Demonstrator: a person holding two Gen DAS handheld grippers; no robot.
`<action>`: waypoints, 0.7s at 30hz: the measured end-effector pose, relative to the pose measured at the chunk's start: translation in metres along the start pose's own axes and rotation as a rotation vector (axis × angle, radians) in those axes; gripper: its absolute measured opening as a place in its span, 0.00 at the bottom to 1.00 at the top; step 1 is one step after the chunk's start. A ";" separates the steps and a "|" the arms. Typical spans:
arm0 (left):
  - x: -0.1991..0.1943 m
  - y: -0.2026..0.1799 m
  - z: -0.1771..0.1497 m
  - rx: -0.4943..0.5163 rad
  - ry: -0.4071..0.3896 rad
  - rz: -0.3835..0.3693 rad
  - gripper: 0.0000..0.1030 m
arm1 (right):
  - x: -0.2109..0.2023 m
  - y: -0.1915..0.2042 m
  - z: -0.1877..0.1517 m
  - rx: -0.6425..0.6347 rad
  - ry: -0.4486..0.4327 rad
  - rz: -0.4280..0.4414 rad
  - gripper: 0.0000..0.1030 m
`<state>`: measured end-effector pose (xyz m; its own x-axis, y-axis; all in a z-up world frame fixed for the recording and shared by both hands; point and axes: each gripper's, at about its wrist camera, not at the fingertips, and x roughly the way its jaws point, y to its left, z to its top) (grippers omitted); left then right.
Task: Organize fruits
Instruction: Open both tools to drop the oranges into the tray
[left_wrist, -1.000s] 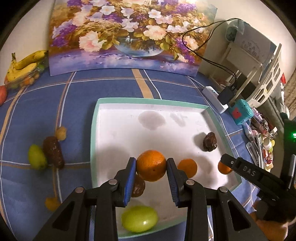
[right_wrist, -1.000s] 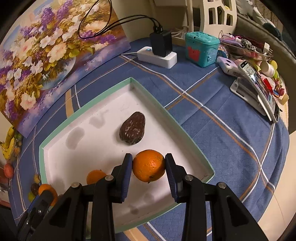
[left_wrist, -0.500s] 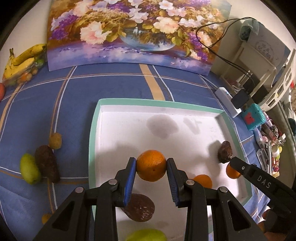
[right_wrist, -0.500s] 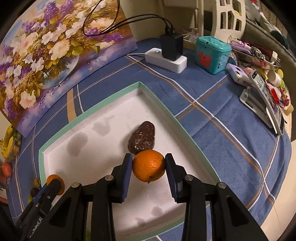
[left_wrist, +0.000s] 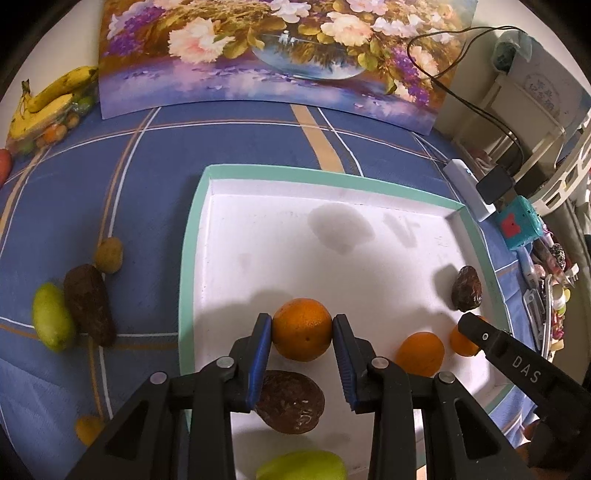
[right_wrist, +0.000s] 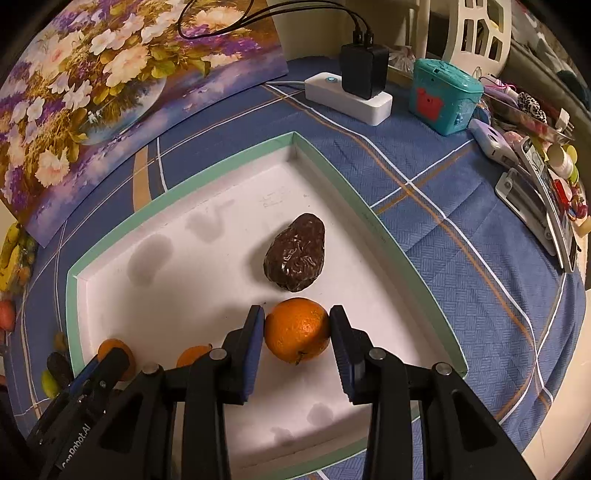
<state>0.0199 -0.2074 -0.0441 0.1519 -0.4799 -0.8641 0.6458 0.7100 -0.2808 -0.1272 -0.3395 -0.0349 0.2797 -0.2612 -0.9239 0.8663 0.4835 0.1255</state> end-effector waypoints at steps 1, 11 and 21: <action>0.000 0.000 0.000 -0.004 0.002 -0.001 0.36 | 0.000 0.000 0.000 0.001 0.001 0.002 0.37; -0.006 0.007 0.003 -0.057 0.034 -0.009 0.52 | -0.005 0.001 0.003 -0.004 0.009 0.026 0.42; -0.045 0.015 0.010 -0.075 0.001 0.014 0.59 | -0.039 0.007 0.005 -0.024 -0.061 0.045 0.58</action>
<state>0.0301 -0.1799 -0.0049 0.1597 -0.4692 -0.8686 0.5861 0.7531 -0.2990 -0.1295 -0.3300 0.0043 0.3437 -0.2888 -0.8936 0.8424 0.5154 0.1574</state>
